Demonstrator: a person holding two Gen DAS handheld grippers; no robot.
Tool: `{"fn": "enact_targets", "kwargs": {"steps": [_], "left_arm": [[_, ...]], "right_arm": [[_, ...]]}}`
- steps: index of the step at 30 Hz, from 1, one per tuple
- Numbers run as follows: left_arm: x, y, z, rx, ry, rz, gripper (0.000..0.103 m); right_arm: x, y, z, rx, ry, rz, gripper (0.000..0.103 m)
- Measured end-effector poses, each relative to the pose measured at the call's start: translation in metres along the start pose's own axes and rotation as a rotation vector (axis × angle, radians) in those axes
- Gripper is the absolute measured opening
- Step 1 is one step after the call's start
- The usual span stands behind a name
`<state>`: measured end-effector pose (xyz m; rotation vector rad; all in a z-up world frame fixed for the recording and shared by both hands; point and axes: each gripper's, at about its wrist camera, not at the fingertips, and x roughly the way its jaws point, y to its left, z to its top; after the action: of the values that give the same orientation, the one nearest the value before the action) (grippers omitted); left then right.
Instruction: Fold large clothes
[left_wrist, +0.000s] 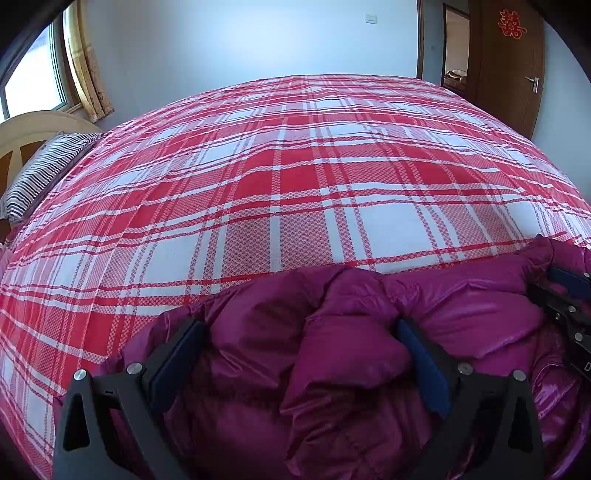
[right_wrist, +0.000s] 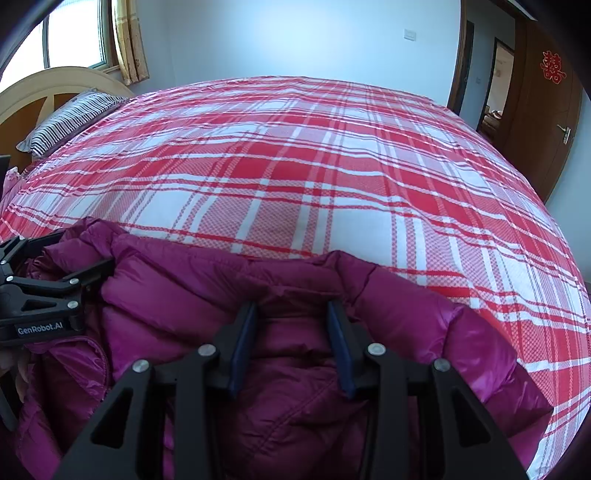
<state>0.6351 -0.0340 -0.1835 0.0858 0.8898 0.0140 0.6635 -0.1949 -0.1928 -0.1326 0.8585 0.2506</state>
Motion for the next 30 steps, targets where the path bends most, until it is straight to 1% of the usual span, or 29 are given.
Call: {"fn": "enact_targets", "kwargs": {"steps": [30], "left_arm": [[0.0011, -0.0001, 0.0002, 0.000, 0.001, 0.003, 0.102]], "right_arm": [[0.0031, 0.0010, 0.0008, -0.003, 0.003, -0.003, 0.042]]}}
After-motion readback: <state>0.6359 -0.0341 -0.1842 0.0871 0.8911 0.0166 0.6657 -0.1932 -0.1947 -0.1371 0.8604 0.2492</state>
